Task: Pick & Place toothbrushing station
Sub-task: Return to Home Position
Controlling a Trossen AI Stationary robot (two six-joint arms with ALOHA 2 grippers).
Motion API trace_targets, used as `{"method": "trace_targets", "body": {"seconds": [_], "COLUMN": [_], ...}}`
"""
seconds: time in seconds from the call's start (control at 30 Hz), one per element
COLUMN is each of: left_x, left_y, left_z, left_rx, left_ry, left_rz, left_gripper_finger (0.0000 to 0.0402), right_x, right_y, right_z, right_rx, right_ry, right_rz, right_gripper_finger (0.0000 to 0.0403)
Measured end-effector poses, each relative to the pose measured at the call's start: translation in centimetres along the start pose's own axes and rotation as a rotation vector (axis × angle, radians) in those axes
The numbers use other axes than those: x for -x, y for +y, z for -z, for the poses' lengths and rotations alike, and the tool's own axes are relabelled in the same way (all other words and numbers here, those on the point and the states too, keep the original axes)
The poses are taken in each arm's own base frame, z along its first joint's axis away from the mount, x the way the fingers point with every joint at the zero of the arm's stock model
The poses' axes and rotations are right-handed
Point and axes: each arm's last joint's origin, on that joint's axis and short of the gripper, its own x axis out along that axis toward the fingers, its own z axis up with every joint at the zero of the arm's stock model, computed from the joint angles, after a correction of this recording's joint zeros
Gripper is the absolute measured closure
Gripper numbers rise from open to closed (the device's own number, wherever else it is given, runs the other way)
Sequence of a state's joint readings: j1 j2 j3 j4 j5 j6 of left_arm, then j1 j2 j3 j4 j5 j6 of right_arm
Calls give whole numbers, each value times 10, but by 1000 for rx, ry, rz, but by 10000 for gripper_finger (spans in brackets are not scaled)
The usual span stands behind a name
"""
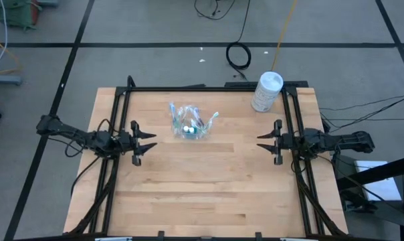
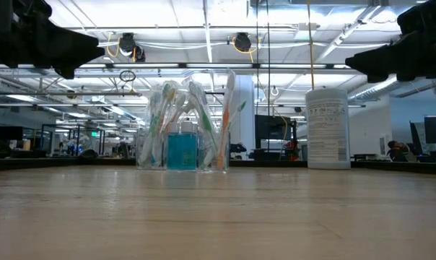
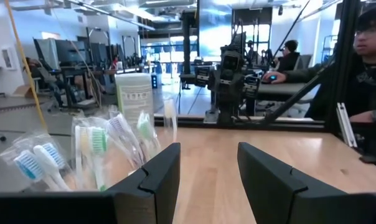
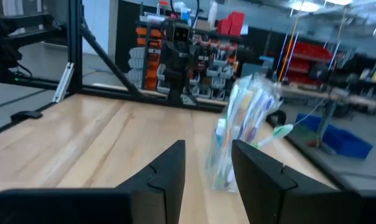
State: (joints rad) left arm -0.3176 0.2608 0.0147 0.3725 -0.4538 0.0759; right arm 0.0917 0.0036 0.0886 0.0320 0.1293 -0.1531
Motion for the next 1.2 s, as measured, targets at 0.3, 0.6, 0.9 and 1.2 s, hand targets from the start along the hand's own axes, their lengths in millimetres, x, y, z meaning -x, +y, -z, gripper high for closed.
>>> {"method": "trace_targets", "body": {"seconds": [0.3,0.6,0.9,1.2], "left_x": [0,0,0,0], "left_y": [0,0,0,0], "left_z": [0,0,0,0], "left_rx": [-39,-78,-75,-77], "left_ry": [2,2,2,2], "left_rz": [0,0,0,0], "left_gripper_finger": [238,238,238,238], "right_x": [0,0,0,0], "right_y": [0,0,0,0], "right_z": [-1,-1,-1,-1], "right_rx": [16,14,14,13], "right_ry": [-24,-24,-24,-24], "right_rz": [3,3,3,4], "right_gripper_finger": [280,281,278,278]}}
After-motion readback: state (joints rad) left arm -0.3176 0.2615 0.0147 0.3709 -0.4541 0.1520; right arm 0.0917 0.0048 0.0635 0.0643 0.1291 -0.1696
